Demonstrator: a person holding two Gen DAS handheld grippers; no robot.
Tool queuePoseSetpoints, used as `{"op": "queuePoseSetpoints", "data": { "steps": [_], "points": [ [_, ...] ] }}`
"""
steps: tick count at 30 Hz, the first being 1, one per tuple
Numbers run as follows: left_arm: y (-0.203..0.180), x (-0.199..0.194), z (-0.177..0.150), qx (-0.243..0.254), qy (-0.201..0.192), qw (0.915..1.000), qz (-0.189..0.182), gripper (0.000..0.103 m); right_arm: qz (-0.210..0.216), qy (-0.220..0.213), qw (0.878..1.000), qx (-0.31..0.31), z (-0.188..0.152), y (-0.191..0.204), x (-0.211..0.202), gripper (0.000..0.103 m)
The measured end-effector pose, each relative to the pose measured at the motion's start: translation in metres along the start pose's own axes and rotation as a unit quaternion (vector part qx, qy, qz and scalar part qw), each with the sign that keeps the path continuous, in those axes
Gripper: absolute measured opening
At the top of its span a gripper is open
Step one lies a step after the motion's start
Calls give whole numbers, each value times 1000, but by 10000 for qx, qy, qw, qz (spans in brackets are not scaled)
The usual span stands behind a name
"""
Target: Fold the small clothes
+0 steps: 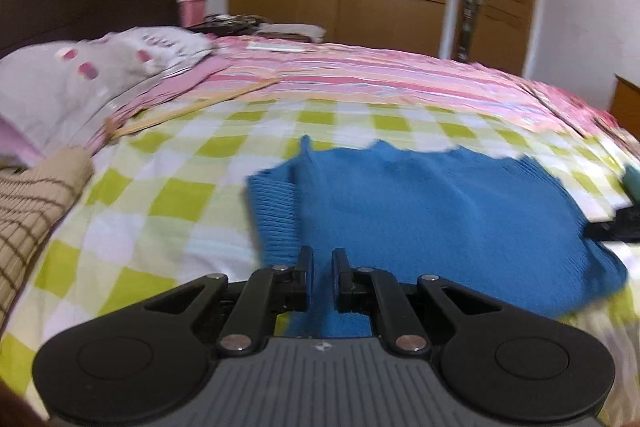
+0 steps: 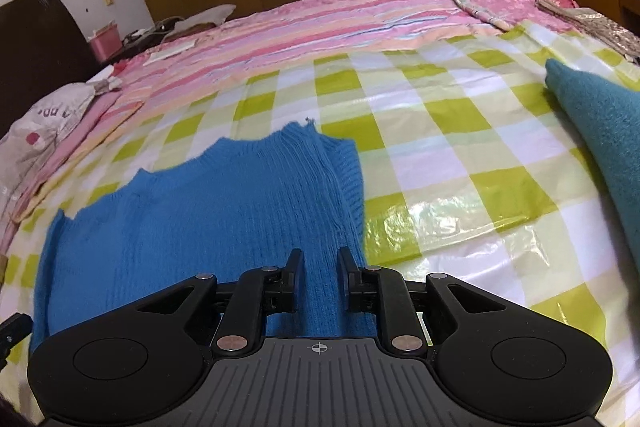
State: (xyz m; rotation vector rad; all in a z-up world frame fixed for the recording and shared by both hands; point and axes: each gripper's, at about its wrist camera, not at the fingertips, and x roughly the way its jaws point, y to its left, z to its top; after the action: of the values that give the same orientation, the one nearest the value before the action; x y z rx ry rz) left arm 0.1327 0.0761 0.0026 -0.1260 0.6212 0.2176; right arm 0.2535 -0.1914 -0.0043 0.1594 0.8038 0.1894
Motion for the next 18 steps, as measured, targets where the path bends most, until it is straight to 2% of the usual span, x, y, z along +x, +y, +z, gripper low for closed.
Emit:
{"op": "queuePoseSetpoints", "data": {
  "steps": [3, 5, 10, 15, 18],
  "points": [
    [-22, -4, -4, 451, -74, 9989, -38, 18, 62, -25, 9999, 92, 0, -9, -1, 19],
    [-30, -6, -3, 556, -123, 9984, -12, 22, 116, -22, 9997, 220, 0, -18, -2, 19],
    [-31, -6, 0, 540, -125, 9982, 228, 24, 232, -54, 9987, 445, 0, -38, -5, 21],
    [-8, 12, -4, 116, 374, 9971, 660, 24, 370, -95, 9978, 547, -3, -51, -12, 21],
    [-6, 10, -10, 117, 420, 9963, 747, 24, 431, -132, 9972, 600, -4, -58, -17, 21]
  ]
}}
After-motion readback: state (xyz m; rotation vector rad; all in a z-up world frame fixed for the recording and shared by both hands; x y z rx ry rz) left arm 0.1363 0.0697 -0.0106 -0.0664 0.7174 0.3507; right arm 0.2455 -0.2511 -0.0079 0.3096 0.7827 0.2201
